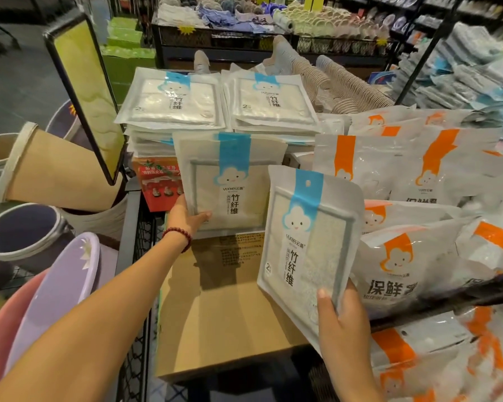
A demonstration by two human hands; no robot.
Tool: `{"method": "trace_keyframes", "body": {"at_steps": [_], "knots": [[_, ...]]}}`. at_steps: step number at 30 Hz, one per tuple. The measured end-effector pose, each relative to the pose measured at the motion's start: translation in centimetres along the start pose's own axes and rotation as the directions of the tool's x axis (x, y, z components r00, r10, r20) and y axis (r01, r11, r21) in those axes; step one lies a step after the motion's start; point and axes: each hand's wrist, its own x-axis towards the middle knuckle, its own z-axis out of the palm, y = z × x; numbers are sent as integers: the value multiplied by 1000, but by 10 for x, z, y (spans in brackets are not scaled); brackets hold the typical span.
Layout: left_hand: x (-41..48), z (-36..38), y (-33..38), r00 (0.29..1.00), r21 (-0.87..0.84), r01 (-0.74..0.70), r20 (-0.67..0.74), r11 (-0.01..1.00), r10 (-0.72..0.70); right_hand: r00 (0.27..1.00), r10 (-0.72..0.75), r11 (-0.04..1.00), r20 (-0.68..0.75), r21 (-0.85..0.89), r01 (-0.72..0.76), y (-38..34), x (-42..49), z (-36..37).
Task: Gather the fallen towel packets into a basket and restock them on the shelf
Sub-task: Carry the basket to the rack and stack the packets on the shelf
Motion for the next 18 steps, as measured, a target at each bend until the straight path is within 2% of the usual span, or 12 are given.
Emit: {"method": "trace_keyframes", "body": {"at_steps": [5,7,9,11,13,15,16,18], "knots": [[-15,-20,8,1000,72,3,17,997,-4,998,-53,997,-38,62,55,-8,1,3],[-30,-41,4,996,134,-62,-54,989,70,994,-108,985,-25,132,111,-13,8,10],[-52,-64,-9,972,270,-130,-156,954,177,991,-134,978,3,162,132,-17,21,23],[-72,-84,-30,950,427,-74,-244,901,194,991,-125,980,39,164,117,-21,39,41],[-86,-95,-54,958,517,89,-277,851,69,986,-132,975,104,196,109,-24,59,63],[-95,-98,-74,962,522,228,-252,822,-107,988,-103,966,118,247,71,-26,80,84],[-98,-96,-82,962,523,253,-225,814,-155,993,-70,967,97,252,43,-25,91,93],[-100,-92,-93,963,538,256,-213,803,-164,999,3,977,46,211,-12,-22,111,109]]}}
